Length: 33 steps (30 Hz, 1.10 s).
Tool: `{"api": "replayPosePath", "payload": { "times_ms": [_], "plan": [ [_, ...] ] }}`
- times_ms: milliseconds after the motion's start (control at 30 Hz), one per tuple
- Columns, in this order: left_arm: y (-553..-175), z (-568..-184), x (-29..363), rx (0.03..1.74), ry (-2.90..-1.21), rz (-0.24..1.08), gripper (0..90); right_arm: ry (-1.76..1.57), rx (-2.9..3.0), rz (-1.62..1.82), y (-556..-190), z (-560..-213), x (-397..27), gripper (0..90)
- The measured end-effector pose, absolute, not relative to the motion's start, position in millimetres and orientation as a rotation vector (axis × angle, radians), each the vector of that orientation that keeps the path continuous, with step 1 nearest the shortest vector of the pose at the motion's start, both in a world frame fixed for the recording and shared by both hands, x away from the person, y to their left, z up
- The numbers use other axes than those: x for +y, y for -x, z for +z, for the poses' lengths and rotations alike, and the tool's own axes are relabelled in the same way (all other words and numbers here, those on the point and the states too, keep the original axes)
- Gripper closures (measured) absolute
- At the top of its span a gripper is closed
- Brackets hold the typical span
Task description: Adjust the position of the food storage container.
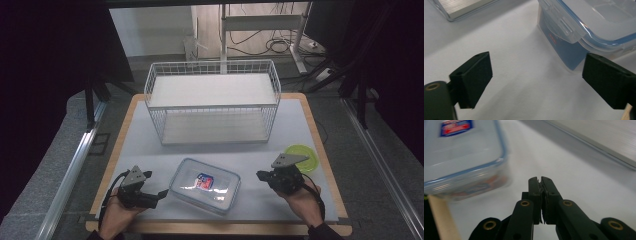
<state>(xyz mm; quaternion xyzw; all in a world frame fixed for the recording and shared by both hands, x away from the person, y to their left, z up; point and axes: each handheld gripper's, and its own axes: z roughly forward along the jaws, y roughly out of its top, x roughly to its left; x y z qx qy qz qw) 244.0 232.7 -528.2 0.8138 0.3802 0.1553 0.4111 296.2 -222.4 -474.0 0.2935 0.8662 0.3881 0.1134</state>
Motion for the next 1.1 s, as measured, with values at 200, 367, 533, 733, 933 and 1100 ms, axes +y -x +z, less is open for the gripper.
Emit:
{"api": "replayPosePath", "payload": {
  "times_ms": [200, 367, 533, 733, 933, 1100],
  "plan": [
    [-244.1, -525.5, 228.4, 0.950, -2.069, 0.389, 25.8, -0.756, 2.592, 1.185, -271.9, -478.7, -204.9, 87.5],
    [-246.8, -523.9, 226.8, 0.971, -2.072, 0.343, 43.3, -0.739, 2.651, 1.178, -262.2, -485.1, -192.4, 88.5],
    [-253.1, -524.5, 223.5, 0.989, -2.081, 0.285, 62.8, -0.741, 2.716, 1.154, -256.9, -493.5, -180.6, 88.8],
    [-259.6, -524.3, 213.4, 0.987, -2.090, 0.208, 82.5, -0.745, 2.707, 1.112, -254.4, -496.5, -171.0, 89.5],
    [-263.5, -524.4, 210.8, 1.026, -2.051, 0.147, 90.0, -0.841, 2.665, 1.150, -260.8, -497.2, -175.8, 89.6],
    [-262.9, -522.6, 201.0, 1.043, -2.047, 0.127, 90.0, -0.904, 2.610, 1.114, -265.4, -497.4, -180.0, 89.7]
  ]
}}
